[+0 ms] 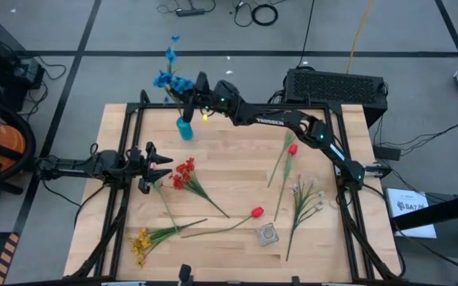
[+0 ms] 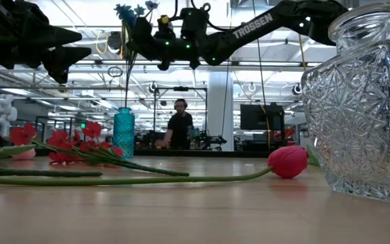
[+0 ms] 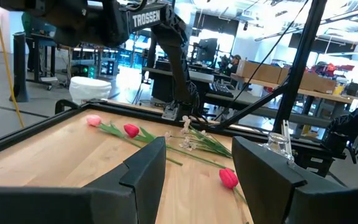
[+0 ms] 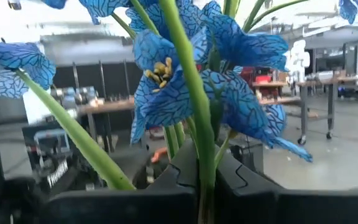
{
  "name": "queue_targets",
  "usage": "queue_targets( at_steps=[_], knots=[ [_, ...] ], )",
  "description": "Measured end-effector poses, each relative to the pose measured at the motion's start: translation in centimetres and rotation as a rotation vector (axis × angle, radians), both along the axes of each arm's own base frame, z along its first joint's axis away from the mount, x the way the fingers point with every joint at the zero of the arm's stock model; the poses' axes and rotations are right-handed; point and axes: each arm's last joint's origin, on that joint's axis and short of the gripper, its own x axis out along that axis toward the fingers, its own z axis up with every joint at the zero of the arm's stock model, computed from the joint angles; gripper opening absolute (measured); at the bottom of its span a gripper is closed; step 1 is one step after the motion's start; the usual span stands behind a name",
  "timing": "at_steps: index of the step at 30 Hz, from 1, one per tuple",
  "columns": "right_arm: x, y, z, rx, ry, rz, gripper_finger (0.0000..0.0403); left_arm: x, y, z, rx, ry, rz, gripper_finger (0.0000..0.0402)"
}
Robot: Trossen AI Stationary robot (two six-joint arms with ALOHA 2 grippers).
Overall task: Sort flowers into vase by color
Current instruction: Put the blue flower into the blue vase
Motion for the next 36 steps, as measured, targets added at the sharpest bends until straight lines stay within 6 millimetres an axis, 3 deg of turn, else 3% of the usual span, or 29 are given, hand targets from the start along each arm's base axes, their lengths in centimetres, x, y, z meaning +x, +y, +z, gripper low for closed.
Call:
queue_targets(
  at_steps=[14,20,30,36],
  knots=[
    [1.3,0.2,-4.0,0.026,0.088,0.016,0.0,0.0,0.0,0.0,0.0,-0.001,0.0,0.0191],
    [1.5,0.2,-5.4,0.065,0.21,0.004,0.0009,0.0,0.0,0.0,0.0,0.0,0.0,0.0191],
    [1.5,0.4,-5.3,0.063,0.203,0.011,0.0043,0.0,0.0,0.0,0.0,0.0,0.0,0.0191],
    [1.3,0.4,-4.8,0.073,0.229,0.014,0.0088,0.0,0.0,0.0,0.0,0.0,0.0,0.0191]
  ],
)
